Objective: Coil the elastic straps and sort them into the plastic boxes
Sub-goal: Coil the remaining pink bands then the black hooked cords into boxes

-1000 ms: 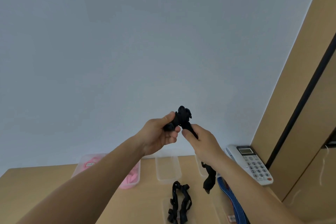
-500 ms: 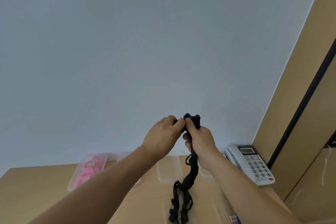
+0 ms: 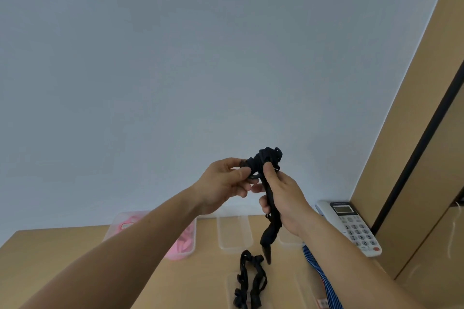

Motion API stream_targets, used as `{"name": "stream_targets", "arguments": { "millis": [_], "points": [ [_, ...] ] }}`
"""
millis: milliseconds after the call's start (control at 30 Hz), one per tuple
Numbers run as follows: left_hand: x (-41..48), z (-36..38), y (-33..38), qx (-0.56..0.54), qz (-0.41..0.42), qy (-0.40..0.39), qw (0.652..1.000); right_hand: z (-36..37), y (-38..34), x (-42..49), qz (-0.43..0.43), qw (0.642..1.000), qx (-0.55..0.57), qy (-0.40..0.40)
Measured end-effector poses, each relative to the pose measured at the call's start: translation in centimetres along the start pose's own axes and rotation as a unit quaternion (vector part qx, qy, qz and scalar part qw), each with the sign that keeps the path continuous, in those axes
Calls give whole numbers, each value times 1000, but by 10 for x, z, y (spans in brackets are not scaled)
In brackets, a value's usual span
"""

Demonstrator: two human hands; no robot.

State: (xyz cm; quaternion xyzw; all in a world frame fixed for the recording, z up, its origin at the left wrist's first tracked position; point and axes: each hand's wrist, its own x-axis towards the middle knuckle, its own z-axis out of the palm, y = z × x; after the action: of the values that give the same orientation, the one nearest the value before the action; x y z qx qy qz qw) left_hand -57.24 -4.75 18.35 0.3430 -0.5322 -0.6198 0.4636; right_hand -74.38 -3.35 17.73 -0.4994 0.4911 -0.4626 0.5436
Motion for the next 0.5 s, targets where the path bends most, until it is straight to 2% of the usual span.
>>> {"name": "stream_targets", "arguments": {
  "millis": [133,233,300,367,500],
  "points": [
    [-2,0,-4,166,70,88,980,5,-3,-1,31,998,-50,30],
    [-3,-1,-9,353,132,146,915,8,0,-2,15,994,-86,69],
    [-5,-1,-14,430,187,147,871,11,1,-2,-15,991,-100,92],
    [-6,-2,-16,460,219,139,849,13,-2,-2,-25,989,-93,107],
    [-7,-6,-13,453,226,146,850,4,-11,-4,16,995,-76,58]
  ]
}}
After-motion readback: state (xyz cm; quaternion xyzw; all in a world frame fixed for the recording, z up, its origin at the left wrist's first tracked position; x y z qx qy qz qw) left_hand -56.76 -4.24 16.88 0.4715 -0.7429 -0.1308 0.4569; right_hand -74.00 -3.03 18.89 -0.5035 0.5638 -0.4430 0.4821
